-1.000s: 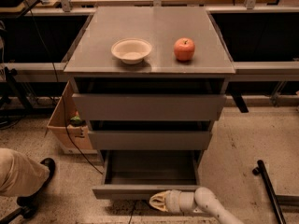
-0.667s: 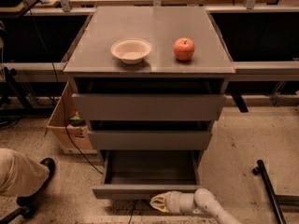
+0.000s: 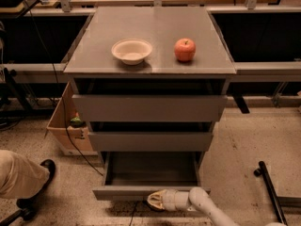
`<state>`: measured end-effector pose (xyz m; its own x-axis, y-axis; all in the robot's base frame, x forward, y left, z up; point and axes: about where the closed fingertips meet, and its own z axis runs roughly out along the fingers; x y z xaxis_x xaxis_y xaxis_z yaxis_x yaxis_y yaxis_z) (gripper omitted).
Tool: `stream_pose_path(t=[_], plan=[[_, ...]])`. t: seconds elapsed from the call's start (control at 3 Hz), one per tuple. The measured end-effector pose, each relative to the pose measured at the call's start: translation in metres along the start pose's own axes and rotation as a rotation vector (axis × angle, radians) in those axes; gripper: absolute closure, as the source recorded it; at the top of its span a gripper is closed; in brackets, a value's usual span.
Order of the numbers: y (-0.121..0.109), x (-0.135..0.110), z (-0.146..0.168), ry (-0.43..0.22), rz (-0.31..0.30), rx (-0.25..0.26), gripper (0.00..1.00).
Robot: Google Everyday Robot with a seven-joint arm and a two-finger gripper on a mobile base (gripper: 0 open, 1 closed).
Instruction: Close bottom drawer
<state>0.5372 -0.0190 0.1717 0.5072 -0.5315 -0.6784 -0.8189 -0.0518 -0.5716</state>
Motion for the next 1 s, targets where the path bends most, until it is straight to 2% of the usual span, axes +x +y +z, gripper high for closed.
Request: stream_pose_path(t=[0.33, 0.67, 1.0], plan=[[-0.001, 0.0, 0.002, 0.002, -0.003, 0.003, 1.0], [-0.023, 0.0, 0.022, 0.033, -0.016, 0.052, 1.0], [-0.023, -0.001, 0.023, 0.035, -0.017, 0.055, 1.0]])
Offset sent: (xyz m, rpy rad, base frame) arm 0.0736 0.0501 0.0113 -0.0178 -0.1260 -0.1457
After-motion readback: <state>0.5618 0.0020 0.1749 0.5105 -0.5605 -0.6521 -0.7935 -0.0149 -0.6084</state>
